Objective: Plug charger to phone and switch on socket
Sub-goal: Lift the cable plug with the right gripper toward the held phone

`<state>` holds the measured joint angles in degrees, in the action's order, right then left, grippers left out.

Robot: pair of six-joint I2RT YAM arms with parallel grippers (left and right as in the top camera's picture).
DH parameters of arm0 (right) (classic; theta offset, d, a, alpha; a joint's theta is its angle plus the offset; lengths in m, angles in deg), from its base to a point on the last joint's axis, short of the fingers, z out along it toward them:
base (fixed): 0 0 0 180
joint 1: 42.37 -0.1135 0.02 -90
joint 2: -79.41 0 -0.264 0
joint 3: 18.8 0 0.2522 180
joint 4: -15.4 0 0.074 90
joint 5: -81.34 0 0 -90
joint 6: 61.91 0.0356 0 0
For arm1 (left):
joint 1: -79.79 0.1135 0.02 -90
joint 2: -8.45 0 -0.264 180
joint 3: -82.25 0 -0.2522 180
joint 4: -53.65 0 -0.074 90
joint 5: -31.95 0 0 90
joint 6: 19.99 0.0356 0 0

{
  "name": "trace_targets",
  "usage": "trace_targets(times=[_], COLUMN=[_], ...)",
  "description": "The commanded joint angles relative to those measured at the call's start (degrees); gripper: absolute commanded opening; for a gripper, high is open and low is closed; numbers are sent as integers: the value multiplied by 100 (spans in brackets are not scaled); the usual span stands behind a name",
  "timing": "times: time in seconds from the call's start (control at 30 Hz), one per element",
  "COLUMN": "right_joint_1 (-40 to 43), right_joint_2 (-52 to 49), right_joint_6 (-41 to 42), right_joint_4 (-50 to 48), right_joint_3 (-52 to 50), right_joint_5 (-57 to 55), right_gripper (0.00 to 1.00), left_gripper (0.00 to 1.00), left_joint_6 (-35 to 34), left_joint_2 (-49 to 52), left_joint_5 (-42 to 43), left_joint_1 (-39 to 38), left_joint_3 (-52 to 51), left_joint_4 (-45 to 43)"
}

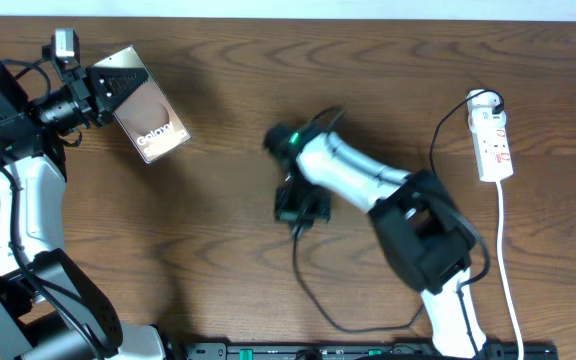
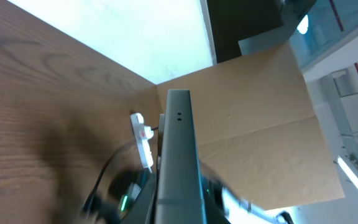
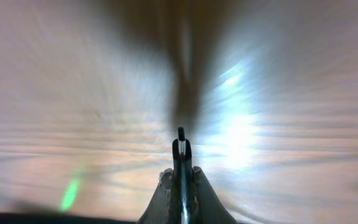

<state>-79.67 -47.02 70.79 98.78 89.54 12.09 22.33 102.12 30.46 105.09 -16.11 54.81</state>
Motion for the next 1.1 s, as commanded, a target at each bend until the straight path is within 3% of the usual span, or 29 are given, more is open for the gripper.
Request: trace_targets(times=[0.0,0.17,0.23,0.33,0.4,0.43,0.5,0.6,0.77,1.07], right_joint_1=[835,1620,1847,1958,2017,2055,2072,2017,1652,684], right_joint_2=[63,151,247,304,310,310,310,310,308,308], right_joint_6=[-470,-1784,-3132,-4317,-5034,-6105,-7055,-7993,-8480,-8056], right_joint_4=[424,599,396,382,306,251,267,345,328,321], right_joint_3=[1023,2157,2511,2664,2671,2658,2640,2621,2400,1770], right_joint_5=[-13,1091,1816,2485,3530,4935,6083,6870,6870,6867], right_gripper=[1,1,1,1,1,1,1,1,1,2], left_gripper=[7,7,7,7,8,7,7,8,8,8], left_joint_6=[96,157,162,164,205,229,249,249,249,358], left_joint_2=[22,22,22,22,22,22,22,22,22,22], left_joint_5=[162,162,162,162,162,162,162,162,162,162], left_joint_1=[2,2,2,2,2,2,2,2,2,-289], left_joint_3=[46,46,46,46,46,46,46,46,46,46], left_joint_4=[-33,-33,-33,-33,-33,-33,-33,-33,-33,-33])
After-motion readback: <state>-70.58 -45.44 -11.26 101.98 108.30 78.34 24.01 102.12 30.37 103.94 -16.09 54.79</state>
